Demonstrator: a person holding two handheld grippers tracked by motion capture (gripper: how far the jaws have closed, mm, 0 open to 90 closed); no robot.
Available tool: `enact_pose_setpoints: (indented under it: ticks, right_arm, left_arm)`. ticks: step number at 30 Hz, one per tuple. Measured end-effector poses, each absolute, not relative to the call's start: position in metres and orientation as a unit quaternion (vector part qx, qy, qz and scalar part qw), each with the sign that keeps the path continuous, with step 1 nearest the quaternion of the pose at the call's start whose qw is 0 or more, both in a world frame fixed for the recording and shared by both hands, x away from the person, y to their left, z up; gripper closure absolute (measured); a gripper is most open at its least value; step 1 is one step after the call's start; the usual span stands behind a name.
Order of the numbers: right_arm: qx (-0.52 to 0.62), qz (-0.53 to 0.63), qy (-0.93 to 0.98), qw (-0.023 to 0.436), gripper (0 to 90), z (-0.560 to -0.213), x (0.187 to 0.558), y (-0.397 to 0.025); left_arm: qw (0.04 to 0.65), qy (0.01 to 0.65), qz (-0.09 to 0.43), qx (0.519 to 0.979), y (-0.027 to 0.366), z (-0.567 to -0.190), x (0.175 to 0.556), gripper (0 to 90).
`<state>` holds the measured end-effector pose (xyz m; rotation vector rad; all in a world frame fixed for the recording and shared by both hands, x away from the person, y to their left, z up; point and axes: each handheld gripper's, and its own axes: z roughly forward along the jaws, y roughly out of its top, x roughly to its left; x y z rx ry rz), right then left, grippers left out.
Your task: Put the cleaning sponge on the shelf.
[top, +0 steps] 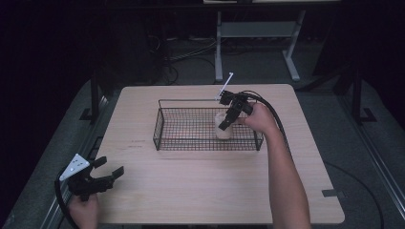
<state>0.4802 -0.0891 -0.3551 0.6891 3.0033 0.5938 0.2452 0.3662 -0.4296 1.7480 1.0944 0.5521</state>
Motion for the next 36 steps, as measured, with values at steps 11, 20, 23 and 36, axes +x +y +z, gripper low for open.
enact_pose_setpoints:
  ticks: [11,20,23,36]
  right_arm:
    - [0.222,0.189,0.957,-0.001,28.4,-0.361,0.482,-0.089]
    - [0.233,0.194,0.953,-0.006,28.3,-0.373,0.481,-0.095]
    - [0.239,0.201,0.950,-0.008,28.3,-0.377,0.482,-0.098]
    - [0.250,0.198,0.948,-0.013,28.2,-0.392,0.480,-0.101]
  left_arm:
    - [0.481,0.450,0.229,0.717,0.367,-0.429,0.245,13.8]
    - [0.479,0.454,0.231,0.715,0.367,-0.430,0.245,13.8]
    - [0.479,0.452,0.230,0.717,0.367,-0.429,0.245,13.8]
    - [0.482,0.451,0.230,0.715,0.366,-0.429,0.245,13.8]
